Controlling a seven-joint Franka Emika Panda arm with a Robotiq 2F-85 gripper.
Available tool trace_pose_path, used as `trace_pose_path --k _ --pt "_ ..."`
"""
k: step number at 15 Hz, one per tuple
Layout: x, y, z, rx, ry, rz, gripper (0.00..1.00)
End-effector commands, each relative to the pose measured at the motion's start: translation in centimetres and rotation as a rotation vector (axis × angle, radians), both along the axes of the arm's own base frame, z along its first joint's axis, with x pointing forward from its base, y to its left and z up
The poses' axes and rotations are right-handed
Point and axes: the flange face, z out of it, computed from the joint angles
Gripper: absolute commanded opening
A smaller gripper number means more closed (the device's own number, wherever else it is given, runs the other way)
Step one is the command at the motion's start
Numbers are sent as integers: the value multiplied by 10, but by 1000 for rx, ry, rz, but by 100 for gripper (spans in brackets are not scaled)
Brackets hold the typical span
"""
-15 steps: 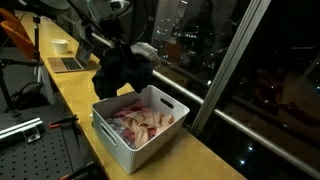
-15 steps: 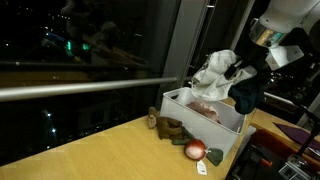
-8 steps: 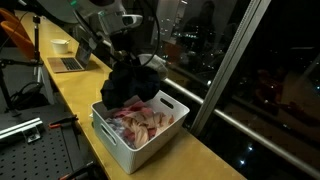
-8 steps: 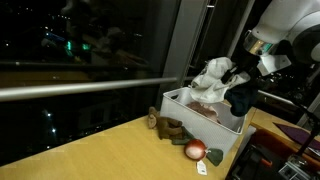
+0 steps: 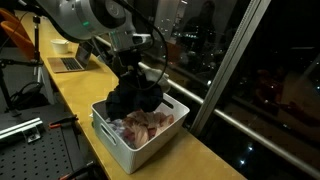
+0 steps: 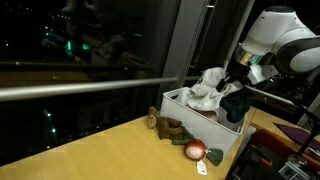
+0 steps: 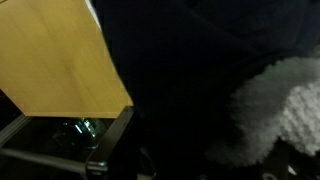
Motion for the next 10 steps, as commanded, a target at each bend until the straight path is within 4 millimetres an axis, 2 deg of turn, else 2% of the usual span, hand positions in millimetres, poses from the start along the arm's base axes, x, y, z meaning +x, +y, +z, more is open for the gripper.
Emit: trace_pose_path --k 1,2,6,10 --pt "7 -1 8 11 -6 23 27" --pt "6 -1 9 12 -5 23 29" --pt "-5 -2 10 11 -8 17 57" --pt "-15 11 9 9 -12 25 86"
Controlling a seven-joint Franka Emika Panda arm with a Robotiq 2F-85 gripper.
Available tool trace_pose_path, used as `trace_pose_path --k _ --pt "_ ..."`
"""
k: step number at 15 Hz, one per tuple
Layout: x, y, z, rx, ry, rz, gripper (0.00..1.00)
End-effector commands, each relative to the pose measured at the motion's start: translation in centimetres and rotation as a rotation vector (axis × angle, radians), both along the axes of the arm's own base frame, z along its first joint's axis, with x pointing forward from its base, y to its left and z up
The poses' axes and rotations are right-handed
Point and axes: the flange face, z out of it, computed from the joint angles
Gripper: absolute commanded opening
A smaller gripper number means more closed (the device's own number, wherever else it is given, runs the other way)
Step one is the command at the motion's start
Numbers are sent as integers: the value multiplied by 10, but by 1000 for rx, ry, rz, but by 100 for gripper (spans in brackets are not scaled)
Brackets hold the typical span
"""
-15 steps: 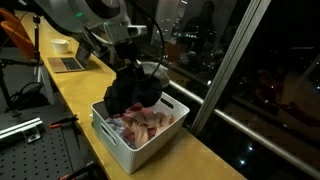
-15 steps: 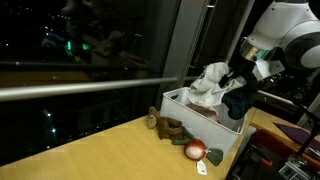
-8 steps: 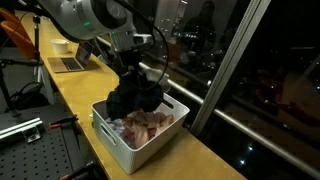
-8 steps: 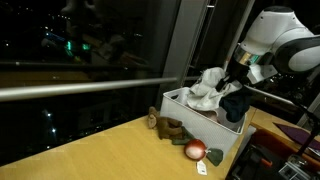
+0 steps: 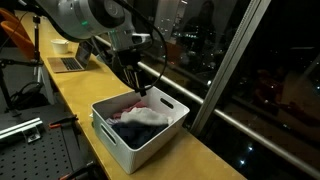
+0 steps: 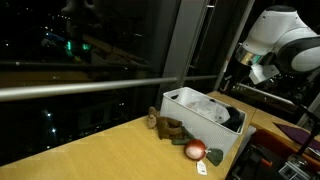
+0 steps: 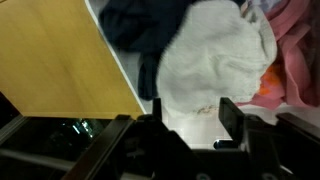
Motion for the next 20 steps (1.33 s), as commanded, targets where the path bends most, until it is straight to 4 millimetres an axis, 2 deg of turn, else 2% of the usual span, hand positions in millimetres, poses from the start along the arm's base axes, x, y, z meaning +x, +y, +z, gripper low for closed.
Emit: trace_pose_path --k 1,2,3,8,11,14,16,20 --pt "-13 22 9 -1 -19 28 93" --pt "-14 35 10 -3 -23 44 99" --pt "-15 54 11 -5 -28 68 100" --pt "-22 175 1 5 -7 243 100" --pt "-35 220 -11 -22 57 405 100" --pt "-44 244 -27 -51 139 564 100" --pt "-44 250 -42 -81 201 657 100" --pt "-30 258 -64 -167 326 827 100"
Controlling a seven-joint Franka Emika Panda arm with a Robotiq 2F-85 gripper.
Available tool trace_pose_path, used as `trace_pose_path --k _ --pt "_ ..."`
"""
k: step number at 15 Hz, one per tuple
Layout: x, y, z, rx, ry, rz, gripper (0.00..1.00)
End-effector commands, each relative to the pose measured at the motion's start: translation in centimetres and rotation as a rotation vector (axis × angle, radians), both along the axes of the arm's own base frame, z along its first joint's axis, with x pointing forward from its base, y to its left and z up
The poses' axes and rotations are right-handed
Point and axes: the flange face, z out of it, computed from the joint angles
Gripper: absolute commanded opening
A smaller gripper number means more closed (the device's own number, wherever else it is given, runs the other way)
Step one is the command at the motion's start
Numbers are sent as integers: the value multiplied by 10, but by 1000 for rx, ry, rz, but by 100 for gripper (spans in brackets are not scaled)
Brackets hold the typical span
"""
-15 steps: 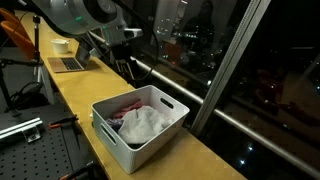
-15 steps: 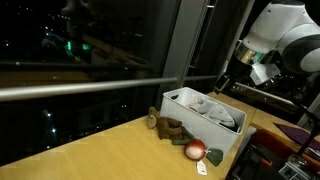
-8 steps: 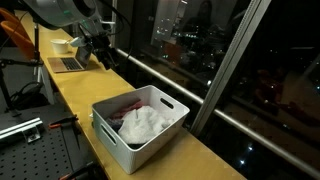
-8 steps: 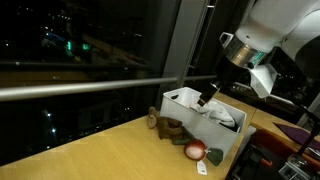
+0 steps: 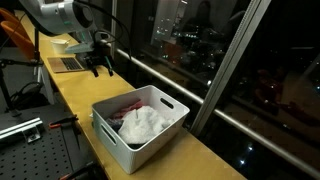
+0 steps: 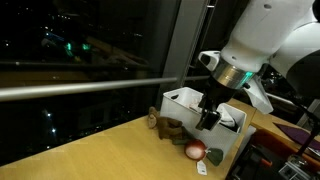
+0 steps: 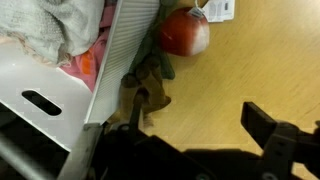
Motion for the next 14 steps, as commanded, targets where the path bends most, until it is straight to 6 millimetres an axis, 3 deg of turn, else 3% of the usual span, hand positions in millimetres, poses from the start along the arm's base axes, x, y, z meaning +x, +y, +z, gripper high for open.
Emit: trace_pose_path --k 1,7,10,14 --pt "24 11 -12 -97 89 152 100" --pt "68 7 -22 -237 202 344 100" --pt "77 -5 -35 -272 241 390 100" --pt "74 -28 -77 -287 304 416 100"
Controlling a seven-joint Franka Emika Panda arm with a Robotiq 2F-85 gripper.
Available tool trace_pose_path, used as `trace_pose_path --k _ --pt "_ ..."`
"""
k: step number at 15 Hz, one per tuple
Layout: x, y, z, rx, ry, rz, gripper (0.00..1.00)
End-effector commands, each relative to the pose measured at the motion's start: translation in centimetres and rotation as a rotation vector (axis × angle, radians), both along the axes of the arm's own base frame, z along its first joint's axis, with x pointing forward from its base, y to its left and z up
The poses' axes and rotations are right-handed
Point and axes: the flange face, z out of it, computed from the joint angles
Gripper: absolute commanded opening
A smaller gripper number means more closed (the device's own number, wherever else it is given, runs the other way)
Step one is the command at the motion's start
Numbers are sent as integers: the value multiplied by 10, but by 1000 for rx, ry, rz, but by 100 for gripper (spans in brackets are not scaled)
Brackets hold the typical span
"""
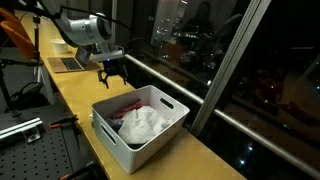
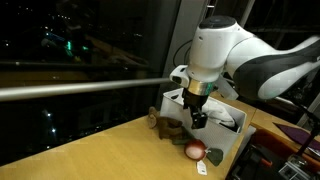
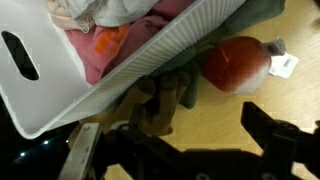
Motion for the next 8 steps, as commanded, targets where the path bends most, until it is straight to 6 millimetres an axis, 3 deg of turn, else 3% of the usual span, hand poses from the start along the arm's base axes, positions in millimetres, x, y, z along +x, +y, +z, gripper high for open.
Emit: trace_pose_path --k 1,8 --pt "2 -17 -36 -29 54 27 100" --pt "-3 -24 -109 -22 140 47 100"
